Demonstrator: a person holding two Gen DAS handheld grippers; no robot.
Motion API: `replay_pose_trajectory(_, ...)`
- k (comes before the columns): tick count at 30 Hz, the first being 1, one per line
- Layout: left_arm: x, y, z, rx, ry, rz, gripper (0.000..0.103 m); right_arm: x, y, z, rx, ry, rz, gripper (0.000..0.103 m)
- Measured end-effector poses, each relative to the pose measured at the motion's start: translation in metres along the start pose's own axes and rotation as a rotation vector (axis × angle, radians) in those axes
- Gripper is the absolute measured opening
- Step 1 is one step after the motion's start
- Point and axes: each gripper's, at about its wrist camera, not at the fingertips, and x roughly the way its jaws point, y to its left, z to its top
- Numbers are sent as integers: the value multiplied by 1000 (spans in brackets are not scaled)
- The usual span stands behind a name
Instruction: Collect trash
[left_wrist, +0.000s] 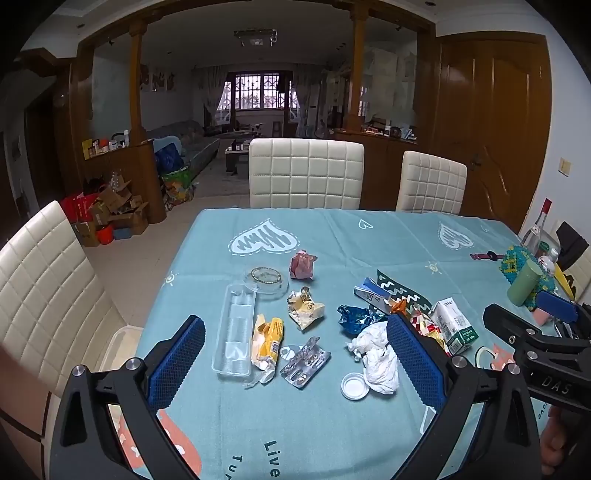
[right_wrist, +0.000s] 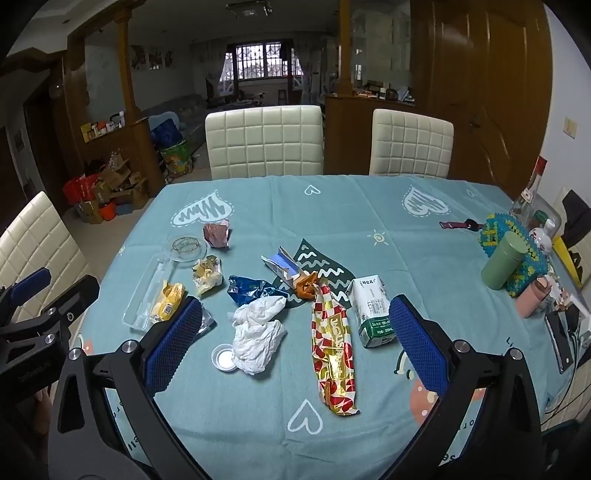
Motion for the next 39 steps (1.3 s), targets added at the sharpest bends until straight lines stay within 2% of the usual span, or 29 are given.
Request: replay_pose_trajectory(39,-1,0,0,-5,2,3,96,-1,0,-1,0,1,0,100)
